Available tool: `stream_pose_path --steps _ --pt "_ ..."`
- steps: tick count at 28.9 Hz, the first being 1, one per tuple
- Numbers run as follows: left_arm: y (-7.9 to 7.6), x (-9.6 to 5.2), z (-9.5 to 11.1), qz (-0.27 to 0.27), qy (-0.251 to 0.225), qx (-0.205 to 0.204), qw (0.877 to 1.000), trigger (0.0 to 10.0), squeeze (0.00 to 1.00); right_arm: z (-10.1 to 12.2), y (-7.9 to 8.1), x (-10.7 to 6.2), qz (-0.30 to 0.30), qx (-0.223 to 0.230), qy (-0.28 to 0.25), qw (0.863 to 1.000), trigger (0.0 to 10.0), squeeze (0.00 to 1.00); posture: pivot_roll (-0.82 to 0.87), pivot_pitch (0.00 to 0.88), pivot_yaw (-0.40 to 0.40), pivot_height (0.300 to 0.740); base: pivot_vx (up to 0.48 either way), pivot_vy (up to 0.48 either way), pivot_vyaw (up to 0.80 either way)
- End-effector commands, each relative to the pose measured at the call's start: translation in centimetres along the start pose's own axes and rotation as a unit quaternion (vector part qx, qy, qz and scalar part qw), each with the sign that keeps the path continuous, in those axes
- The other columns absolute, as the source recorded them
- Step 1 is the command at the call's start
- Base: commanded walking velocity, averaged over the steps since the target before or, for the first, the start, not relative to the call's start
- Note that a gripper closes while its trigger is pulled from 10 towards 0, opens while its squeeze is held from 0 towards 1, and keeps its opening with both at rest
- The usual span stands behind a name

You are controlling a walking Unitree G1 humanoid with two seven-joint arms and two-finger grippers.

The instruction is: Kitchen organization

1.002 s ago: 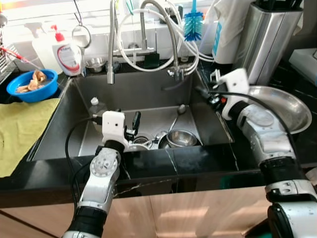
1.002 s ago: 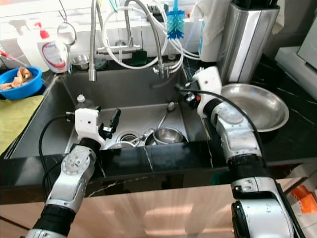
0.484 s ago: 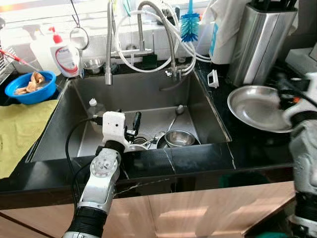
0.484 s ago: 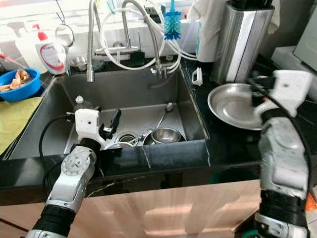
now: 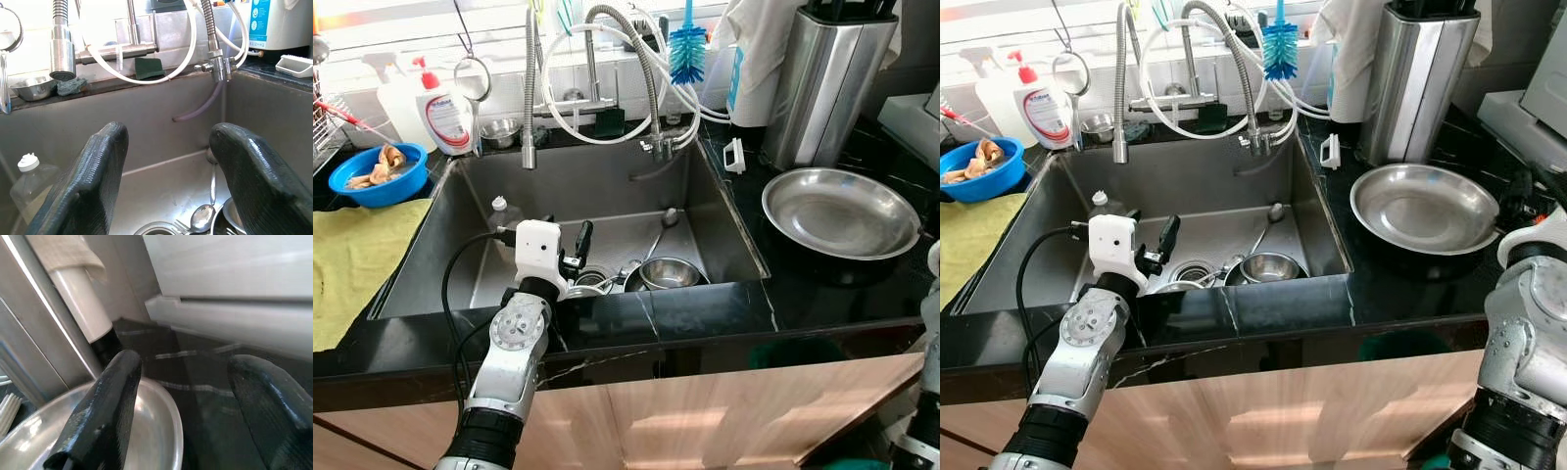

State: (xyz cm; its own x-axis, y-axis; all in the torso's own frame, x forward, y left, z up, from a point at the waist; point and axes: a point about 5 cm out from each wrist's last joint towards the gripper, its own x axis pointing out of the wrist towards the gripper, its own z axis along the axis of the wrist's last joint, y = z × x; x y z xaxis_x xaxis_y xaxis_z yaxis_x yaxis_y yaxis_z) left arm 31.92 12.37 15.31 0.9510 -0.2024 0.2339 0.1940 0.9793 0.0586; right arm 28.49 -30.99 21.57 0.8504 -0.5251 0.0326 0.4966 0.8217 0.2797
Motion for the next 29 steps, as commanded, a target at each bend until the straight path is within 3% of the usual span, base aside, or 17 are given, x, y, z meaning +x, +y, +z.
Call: stream_pose_path --steps 1,7,10,20,29 --pt "0.3 0.1 0.3 0.000 -0.005 0.004 1.000 10.0 0.00 -0.3 0.3 0.1 0.003 0.021 0.018 1.000 10.0 0.00 -0.12 0.000 0.076 0.740 0.000 0.000 0.00" --pt "0.3 0.1 0.3 -0.001 -0.005 0.004 1.000 10.0 0.00 -0.3 0.4 0.1 0.005 0.027 0.025 0.999 10.0 0.00 -0.12 0.000 0.076 0.740 0.000 0.000 0.00" --pt "0.2 0.1 0.3 -0.003 -0.005 0.004 1.000 10.0 0.00 -1.3 1.2 0.0 0.027 0.040 0.054 0.997 10.0 0.00 -0.12 0.000 0.076 0.740 0.000 0.000 0.00" --pt "0.1 0.1 0.2 -0.006 -0.001 0.003 1.000 10.0 0.00 -2.4 0.3 0.4 0.003 0.070 0.093 0.993 10.0 0.00 -0.12 0.000 0.076 0.740 0.000 0.000 0.00" --pt "0.2 0.3 0.2 -0.005 -0.001 0.004 1.000 10.0 0.00 -2.1 0.6 1.1 0.002 0.084 0.100 0.991 10.0 0.00 -0.12 0.000 0.078 0.740 0.000 0.000 0.00"
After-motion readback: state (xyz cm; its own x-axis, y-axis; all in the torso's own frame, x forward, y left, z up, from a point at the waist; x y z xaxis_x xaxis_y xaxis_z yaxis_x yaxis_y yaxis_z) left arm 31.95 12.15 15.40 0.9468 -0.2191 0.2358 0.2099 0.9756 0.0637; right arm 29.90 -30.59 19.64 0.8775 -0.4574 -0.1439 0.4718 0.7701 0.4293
